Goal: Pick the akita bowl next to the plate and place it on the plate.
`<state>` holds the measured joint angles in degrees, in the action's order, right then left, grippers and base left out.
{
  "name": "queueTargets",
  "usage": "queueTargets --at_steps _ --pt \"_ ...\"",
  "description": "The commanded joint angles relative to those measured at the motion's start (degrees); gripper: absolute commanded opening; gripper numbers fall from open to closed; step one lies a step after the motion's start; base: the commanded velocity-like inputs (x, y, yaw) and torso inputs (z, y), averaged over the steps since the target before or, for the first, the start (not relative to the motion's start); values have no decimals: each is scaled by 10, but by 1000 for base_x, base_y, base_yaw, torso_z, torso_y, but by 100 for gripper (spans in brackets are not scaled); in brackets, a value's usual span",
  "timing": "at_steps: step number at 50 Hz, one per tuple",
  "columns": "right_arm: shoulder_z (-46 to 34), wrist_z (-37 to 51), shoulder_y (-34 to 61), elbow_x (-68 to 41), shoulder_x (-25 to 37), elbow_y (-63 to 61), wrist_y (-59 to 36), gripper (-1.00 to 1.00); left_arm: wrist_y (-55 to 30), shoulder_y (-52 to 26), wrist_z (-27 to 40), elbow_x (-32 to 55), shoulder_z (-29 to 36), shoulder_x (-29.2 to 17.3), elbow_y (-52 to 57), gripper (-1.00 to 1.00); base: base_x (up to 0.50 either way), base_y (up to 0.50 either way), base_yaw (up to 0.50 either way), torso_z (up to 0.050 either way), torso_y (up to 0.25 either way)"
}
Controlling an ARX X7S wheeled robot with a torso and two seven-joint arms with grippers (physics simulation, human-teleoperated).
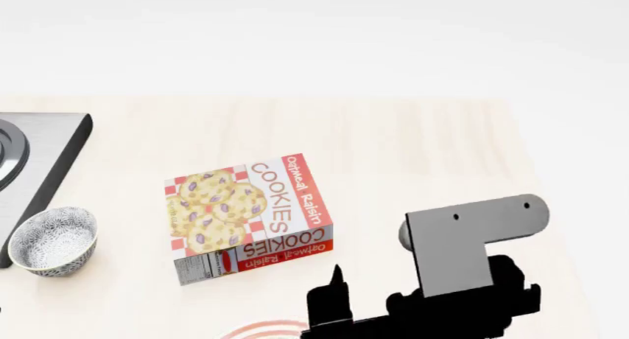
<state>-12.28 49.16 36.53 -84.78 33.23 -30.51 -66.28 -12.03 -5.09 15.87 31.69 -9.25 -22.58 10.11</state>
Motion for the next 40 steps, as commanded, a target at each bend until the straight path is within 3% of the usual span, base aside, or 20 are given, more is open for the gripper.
queueTargets --at_steps 1,3,8,19,40 --pt "35 -6 -95 154 26 -109 93 100 3 0 0 -1 1 0 -2 100 0 0 0 0 0" --pt "40 9 -109 150 18 -100 96 100 2 1 1 0 1 -1 -1 100 0 0 0 0 0" --pt "1 -39 -168 321 23 -115 188 100 2 0 2 1 1 -1 -1 100 0 0 0 0 0" --pt "4 -38 -236 381 23 -108 247 100 3 3 2 2 1 -2 2 100 0 0 0 0 0" --pt "-10 -35 -327 599 6 -38 455 100 4 3 3 1 4 -4 2 100 0 0 0 0 0"
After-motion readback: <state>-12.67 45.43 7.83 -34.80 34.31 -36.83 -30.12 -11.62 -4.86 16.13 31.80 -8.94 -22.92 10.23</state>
